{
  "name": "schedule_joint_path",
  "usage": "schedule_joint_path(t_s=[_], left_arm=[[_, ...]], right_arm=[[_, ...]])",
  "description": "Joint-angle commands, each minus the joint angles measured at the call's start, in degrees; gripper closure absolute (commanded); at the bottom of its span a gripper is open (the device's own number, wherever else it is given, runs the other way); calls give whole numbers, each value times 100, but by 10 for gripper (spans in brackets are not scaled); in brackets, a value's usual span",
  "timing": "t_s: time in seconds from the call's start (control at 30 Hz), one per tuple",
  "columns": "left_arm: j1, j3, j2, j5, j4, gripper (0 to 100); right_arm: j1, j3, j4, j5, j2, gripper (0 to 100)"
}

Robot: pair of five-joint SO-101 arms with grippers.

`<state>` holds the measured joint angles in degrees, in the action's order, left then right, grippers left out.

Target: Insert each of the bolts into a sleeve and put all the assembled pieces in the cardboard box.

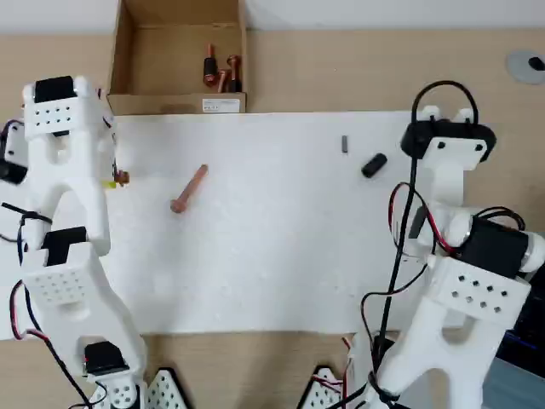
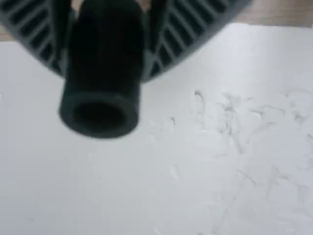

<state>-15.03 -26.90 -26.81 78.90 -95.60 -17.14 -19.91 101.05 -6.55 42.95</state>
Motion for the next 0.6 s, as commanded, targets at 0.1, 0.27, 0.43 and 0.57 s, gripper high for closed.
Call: schedule_joint_path(t_s=[0.1,0.27,0.43,0.57], left_arm=[[-44,-308,365,958,-18,995],[-44,-325,365,932,-18,991],[-9,-299,365,932,-18,851],[53,-308,365,879,-18,750]], right_arm=[[-57,-13,-44,35,189,988],[-57,-13,-70,35,189,988],[-57,-13,-70,35,189,988],[-57,-13,-70,35,189,988]])
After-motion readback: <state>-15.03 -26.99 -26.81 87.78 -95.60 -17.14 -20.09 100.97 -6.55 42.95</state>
